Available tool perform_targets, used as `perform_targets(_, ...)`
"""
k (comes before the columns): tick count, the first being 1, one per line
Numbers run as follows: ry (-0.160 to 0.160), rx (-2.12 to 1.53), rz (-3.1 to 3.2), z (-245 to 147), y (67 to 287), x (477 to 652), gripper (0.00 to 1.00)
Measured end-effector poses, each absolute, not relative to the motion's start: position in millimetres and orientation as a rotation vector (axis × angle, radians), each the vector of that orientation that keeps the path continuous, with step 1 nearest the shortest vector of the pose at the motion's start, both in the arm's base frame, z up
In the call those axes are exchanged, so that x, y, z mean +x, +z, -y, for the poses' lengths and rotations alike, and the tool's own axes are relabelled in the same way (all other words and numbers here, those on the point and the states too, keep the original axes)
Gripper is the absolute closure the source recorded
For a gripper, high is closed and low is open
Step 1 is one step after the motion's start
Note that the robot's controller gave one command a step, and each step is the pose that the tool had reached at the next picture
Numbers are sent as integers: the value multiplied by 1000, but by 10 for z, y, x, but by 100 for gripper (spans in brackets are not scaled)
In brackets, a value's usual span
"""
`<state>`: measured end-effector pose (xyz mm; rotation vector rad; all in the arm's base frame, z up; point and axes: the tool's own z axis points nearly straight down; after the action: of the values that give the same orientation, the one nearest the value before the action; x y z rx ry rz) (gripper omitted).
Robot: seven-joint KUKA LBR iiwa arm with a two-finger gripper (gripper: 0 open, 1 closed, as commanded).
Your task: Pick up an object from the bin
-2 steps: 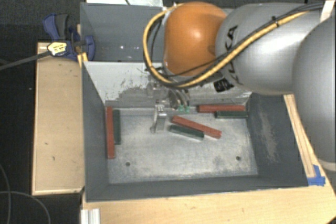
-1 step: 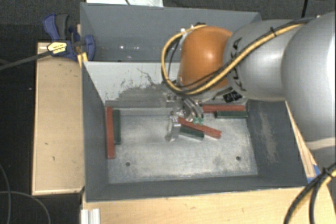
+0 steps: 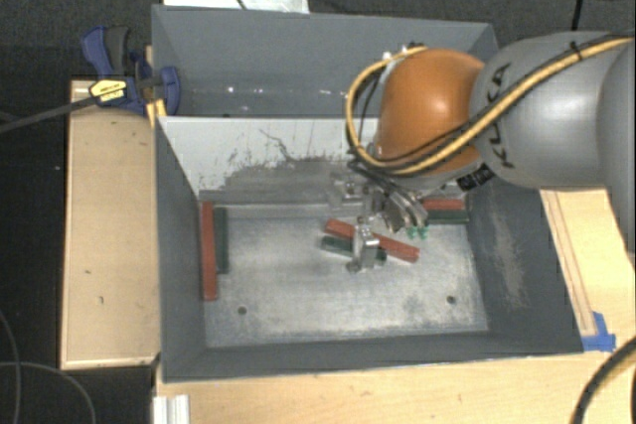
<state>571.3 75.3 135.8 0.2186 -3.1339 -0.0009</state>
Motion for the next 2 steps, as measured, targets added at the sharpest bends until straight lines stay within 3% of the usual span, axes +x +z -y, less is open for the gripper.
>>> perform_targets(1, -2, 77, 3144, -568, 1269, 5859, 0)
perform_targets(2, 0, -65, 3136, -276, 670, 5637, 0)
